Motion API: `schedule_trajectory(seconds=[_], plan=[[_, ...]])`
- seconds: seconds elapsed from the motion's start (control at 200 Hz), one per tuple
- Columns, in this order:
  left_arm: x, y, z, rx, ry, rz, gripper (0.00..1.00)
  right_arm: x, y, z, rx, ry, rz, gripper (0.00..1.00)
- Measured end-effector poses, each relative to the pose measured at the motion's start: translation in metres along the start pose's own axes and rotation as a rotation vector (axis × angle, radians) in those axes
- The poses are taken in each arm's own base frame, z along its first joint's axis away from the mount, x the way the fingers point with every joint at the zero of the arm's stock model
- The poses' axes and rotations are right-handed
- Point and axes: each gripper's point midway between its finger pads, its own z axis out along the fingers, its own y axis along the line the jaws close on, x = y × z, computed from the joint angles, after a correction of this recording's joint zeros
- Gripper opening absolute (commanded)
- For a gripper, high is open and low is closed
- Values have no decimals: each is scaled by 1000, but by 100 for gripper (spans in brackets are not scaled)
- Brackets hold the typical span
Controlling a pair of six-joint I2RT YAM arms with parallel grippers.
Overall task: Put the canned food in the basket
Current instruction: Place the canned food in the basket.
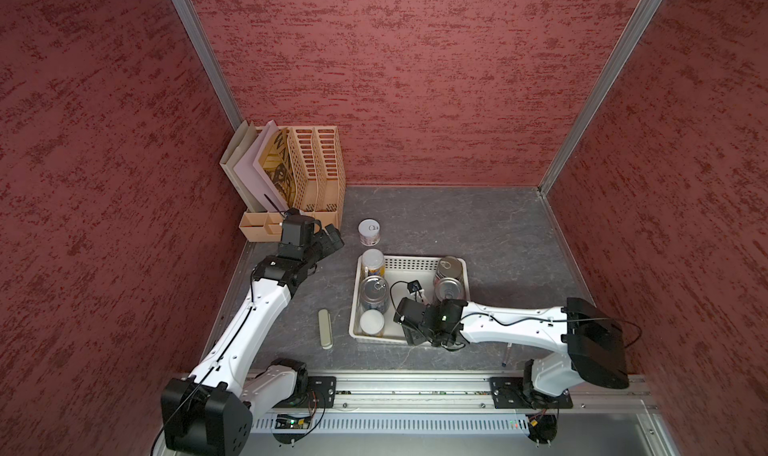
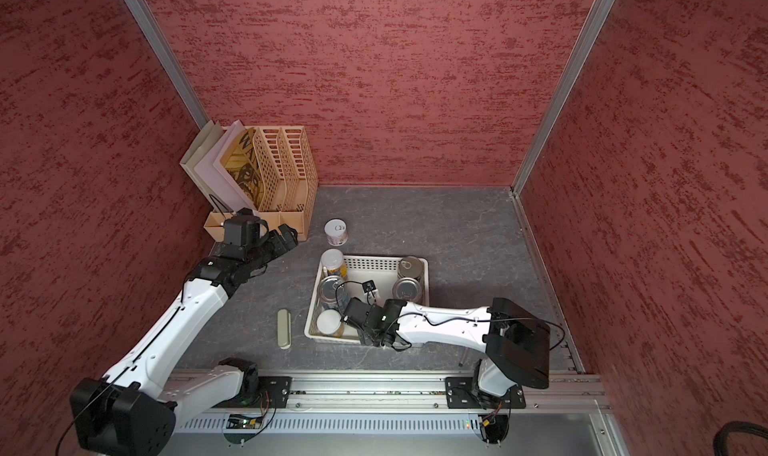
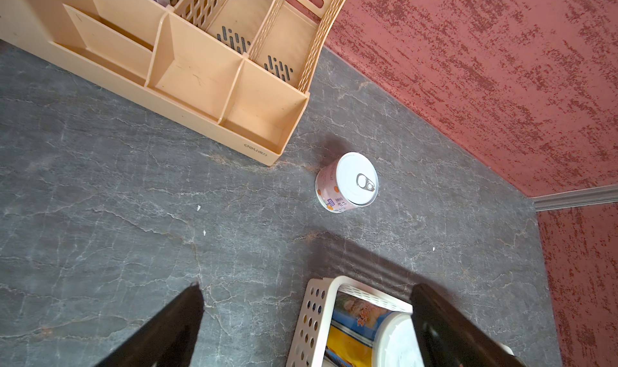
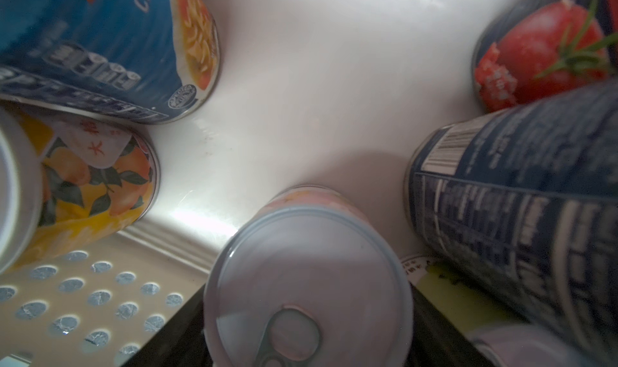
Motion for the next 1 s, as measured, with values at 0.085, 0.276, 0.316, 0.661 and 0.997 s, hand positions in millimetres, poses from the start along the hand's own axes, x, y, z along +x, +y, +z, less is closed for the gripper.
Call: schedule_trajectory(seconds=[0.085,0.276,0.316,0.661,0.997], plan=[[0,0,0,1,1,-1,100,-4,-1,-5,12,-3,-7,91],[0,0,0,2,2,-2,100,-12,5,-20,33,7,-74,98],[0,0,0,3,3,-2,100,-15,7,-22,36,10,-88,98],[1,-1,0,5,4,-8,100,-62,26,-19,38,-13,-151,96],[1,-1,0,7,6,-8,100,-44,6,13,96,76,-171,69]])
